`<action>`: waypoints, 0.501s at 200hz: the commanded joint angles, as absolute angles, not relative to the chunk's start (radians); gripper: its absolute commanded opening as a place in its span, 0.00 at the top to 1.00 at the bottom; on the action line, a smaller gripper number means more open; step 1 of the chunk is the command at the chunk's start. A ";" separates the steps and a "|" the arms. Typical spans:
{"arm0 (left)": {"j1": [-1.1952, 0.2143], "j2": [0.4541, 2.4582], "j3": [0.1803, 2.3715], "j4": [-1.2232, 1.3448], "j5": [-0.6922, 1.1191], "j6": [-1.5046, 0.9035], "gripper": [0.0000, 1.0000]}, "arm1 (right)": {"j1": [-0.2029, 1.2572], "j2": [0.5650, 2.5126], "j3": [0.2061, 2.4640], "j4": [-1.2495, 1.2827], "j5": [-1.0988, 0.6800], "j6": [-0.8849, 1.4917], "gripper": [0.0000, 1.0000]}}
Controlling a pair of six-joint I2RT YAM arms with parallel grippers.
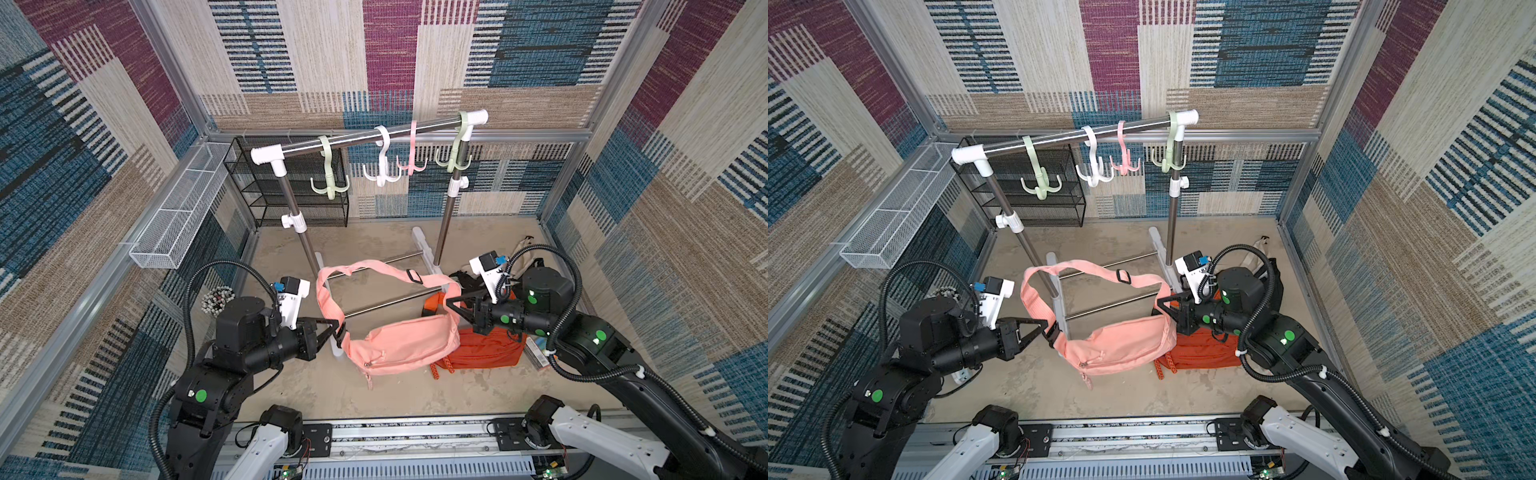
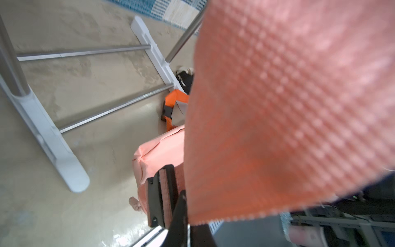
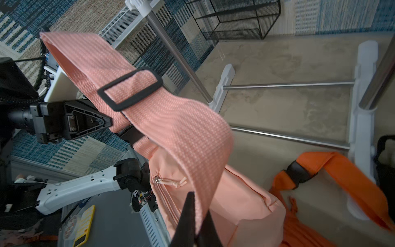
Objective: Take the bag off the hook
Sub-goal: Place the bag at the center of the board.
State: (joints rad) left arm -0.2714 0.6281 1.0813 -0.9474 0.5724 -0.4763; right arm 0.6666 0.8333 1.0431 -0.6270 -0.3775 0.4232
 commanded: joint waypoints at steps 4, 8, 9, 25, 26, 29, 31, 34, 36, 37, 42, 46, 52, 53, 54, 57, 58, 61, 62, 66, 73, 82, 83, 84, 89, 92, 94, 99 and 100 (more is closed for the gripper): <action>-0.273 0.567 1.015 -1.024 0.704 -0.632 1.00 | 0.670 0.736 1.003 -0.803 -0.429 0.635 1.00; -0.273 0.553 1.000 -1.029 0.708 -0.647 1.00 | 0.670 0.719 0.993 -0.821 -0.428 0.654 1.00; -0.273 0.550 0.996 -1.029 0.708 -0.651 1.00 | 0.670 0.716 0.992 -0.824 -0.426 0.656 1.00; -0.273 0.523 0.943 -1.030 0.686 -0.699 1.00 | 0.670 0.695 0.960 -0.858 -0.407 0.696 1.00; -0.273 0.524 0.939 -1.030 0.684 -0.701 1.00 | 0.670 0.696 0.959 -0.856 -0.407 0.696 1.00; -0.273 0.525 0.931 -1.028 0.671 -0.706 1.00 | 0.670 0.703 0.954 -0.853 -0.404 0.696 1.00; -0.273 0.528 0.926 -1.028 0.662 -0.709 1.00 | 0.670 0.708 0.949 -0.849 -0.403 0.694 1.00; -0.272 0.534 0.919 -1.025 0.650 -0.712 1.00 | 0.670 0.716 0.943 -0.841 -0.402 0.690 1.00; -0.273 0.539 0.915 -1.024 0.641 -0.712 1.00 | 0.670 0.724 0.939 -0.835 -0.400 0.687 1.00; -0.272 0.542 0.913 -1.024 0.636 -0.712 1.00 | 0.670 0.729 0.936 -0.831 -0.398 0.685 1.00; -0.273 0.560 0.906 -1.018 0.610 -0.708 1.00 | 0.670 0.755 0.926 -0.808 -0.394 0.673 1.00; -0.273 0.576 0.901 -1.012 0.591 -0.702 1.00 | 0.670 0.780 0.917 -0.789 -0.391 0.662 1.00; -0.273 0.607 0.893 -0.998 0.545 -0.692 1.00 | 0.670 0.825 0.905 -0.756 -0.383 0.644 1.00; -0.273 0.613 0.890 -0.994 0.539 -0.690 1.00 | 0.670 0.833 0.904 -0.754 -0.381 0.639 1.00; -0.273 0.618 0.887 -0.989 0.533 -0.689 1.00 | 0.670 0.841 0.903 -0.751 -0.379 0.636 1.00; -0.273 0.634 0.881 -0.975 0.518 -0.685 1.00 | 0.670 0.867 0.901 -0.731 -0.371 0.622 1.00; -0.273 0.640 0.880 -0.972 0.513 -0.685 1.00 | 0.670 0.877 0.901 -0.726 -0.369 0.617 1.00; -0.272 0.657 0.875 -0.955 0.503 -0.679 1.00 | 0.670 0.903 0.899 -0.710 -0.359 0.603 1.00; -0.272 0.664 0.873 -0.948 0.500 -0.678 1.00 | 0.670 0.912 0.898 -0.705 -0.354 0.598 1.00; -0.272 0.689 0.867 -0.923 0.490 -0.670 1.00 | 0.670 0.948 0.896 -0.686 -0.337 0.581 1.00; -0.272 0.737 0.861 -0.876 0.481 -0.653 1.00 | 0.670 1.008 0.898 -0.655 -0.303 0.557 1.00; -0.272 0.795 0.865 -0.837 0.451 -0.639 1.00 | 0.670 1.070 0.911 -0.609 -0.256 0.529 1.00; -0.271 0.802 0.866 -0.835 0.447 -0.638 1.00 | 0.670 1.080 0.912 -0.603 -0.251 0.526 1.00; -0.271 0.805 0.867 -0.831 0.442 -0.636 1.00 | 0.670 1.087 0.914 -0.597 -0.247 0.521 1.00; -0.272 0.837 0.874 -0.814 0.425 -0.627 1.00 | 0.670 1.116 0.919 -0.564 -0.228 0.505 1.00; -0.271 0.853 0.879 -0.804 0.418 -0.619 1.00 | 0.670 1.132 0.922 -0.545 -0.214 0.497 1.00; -0.272 0.863 0.883 -0.795 0.414 -0.613 1.00 | 0.670 1.142 0.924 -0.532 -0.205 0.492 1.00; -0.272 0.884 0.886 -0.773 0.399 -0.603 1.00 | 0.670 1.166 0.931 -0.504 -0.178 0.481 1.00; -0.272 0.889 0.887 -0.769 0.397 -0.601 1.00 | 0.669 1.171 0.933 -0.498 -0.171 0.479 1.00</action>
